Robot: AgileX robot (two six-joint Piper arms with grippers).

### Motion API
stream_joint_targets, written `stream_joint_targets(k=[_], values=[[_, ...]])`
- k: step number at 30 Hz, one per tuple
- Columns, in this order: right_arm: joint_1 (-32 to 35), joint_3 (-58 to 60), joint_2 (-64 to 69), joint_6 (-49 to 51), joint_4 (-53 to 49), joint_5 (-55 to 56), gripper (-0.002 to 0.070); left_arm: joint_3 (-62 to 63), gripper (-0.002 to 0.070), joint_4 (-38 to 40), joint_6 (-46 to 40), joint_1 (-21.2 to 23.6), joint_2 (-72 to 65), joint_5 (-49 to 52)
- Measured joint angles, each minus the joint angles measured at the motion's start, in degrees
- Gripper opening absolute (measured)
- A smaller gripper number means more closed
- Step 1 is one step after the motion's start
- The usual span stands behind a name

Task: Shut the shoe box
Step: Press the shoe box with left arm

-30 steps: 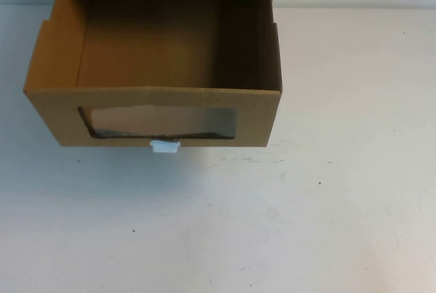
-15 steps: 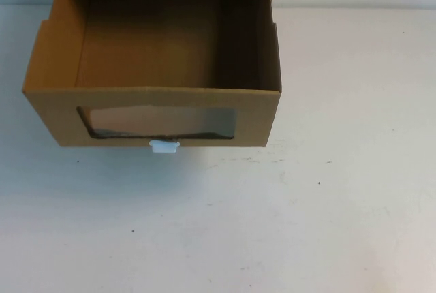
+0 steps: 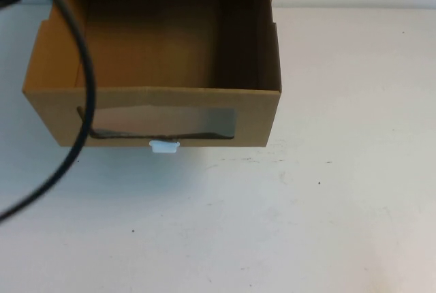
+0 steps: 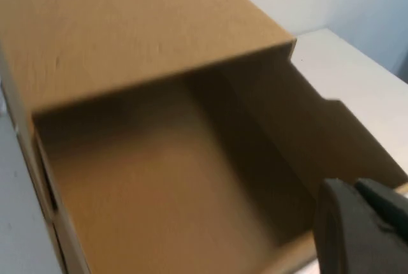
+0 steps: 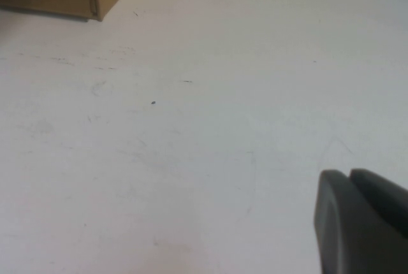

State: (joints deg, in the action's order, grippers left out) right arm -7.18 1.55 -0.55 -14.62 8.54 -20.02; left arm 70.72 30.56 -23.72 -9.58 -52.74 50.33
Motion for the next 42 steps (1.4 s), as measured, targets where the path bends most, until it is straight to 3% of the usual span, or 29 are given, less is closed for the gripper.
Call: stream_joint_targets(k=[7, 11, 17, 33, 36, 42], values=[[0.00, 0.00, 0.00, 0.00, 0.00, 0.00, -0.0013, 25.94, -0.0005, 0.31, -6.72, 1.50, -21.30, 7.40], [0.00, 0.00, 0.00, 0.00, 0.00, 0.00, -0.0013, 33.82, -0.0005, 7.44, -11.69, 5.78, -29.84, 9.88], [0.00, 0.00, 0.00, 0.00, 0.00, 0.00, -0.0013, 39.24, -0.0005, 20.31, -19.54, 9.62, -42.35, 10.08], [0.00, 0.00, 0.00, 0.10, 0.83, 1.75, -0.0013, 45.10, -0.0005, 20.89, -21.83, 9.62, -55.83, 11.96], [0.00, 0.00, 0.00, 0.10, 6.71, 4.99, -0.0013, 45.09, -0.0005, 20.89, -21.88, 9.62, -56.69, 11.44], [0.00, 0.00, 0.00, 0.10, 28.36, 11.81, -0.0013, 45.09, -0.0005, 18.17, -22.01, 9.62, -57.44, 10.52]])
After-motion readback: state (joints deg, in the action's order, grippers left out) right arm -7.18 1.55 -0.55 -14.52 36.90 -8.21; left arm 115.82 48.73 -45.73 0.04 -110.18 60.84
